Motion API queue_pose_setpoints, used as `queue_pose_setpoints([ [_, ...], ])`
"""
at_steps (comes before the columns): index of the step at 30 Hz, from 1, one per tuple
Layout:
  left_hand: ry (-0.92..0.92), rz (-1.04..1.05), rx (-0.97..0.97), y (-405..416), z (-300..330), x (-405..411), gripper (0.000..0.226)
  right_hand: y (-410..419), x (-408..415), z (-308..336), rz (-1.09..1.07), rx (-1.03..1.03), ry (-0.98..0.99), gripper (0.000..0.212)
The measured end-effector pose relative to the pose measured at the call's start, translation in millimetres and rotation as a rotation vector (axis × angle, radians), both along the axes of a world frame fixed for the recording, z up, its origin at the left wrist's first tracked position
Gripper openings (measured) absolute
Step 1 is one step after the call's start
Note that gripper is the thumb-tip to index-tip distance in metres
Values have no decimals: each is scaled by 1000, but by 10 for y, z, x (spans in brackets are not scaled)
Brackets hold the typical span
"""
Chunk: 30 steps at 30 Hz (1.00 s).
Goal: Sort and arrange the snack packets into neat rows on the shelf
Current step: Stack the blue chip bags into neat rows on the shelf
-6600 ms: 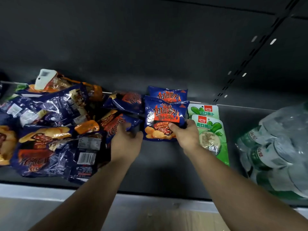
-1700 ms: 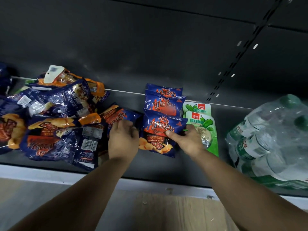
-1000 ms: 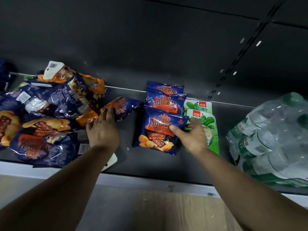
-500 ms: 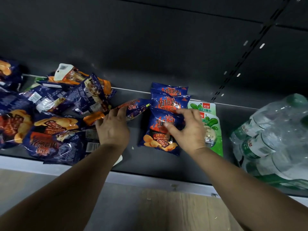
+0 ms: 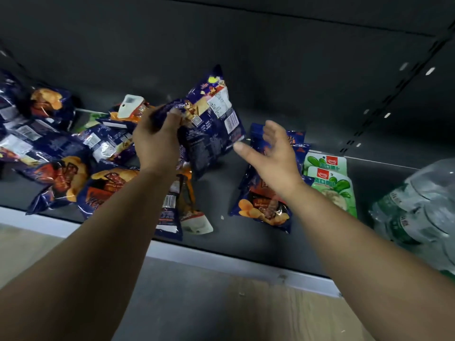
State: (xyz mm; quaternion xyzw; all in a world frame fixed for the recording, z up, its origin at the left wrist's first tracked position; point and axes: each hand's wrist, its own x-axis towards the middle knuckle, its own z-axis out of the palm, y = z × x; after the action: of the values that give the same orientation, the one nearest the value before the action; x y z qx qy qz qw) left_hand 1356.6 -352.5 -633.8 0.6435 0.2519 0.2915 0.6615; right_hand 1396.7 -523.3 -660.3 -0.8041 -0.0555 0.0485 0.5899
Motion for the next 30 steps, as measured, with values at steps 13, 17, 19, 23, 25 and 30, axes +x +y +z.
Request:
queue_pose_setpoints([
  [13, 131, -31, -154, -123, 52, -77, 15, 120, -213, -1, -50, -62, -105, 71],
  [17, 1, -204, -79, -404, 205, -95, 21, 238, -302, 90, 195, 94, 11, 67],
  [19, -32, -363, -119, -521, 288, -113, 34, 200, -298, 137, 231, 392, 217, 44],
  [23, 5, -233, 43, -504, 190, -92, 21, 1, -232, 116, 280, 799, 582, 29],
  [25, 185, -120, 210, -449, 56, -76, 17, -86, -213, 73, 249, 879, 644, 34],
  [30, 496, -408, -248, -364, -111, -115, 60, -189, -212, 3, 277, 980, 692, 47],
])
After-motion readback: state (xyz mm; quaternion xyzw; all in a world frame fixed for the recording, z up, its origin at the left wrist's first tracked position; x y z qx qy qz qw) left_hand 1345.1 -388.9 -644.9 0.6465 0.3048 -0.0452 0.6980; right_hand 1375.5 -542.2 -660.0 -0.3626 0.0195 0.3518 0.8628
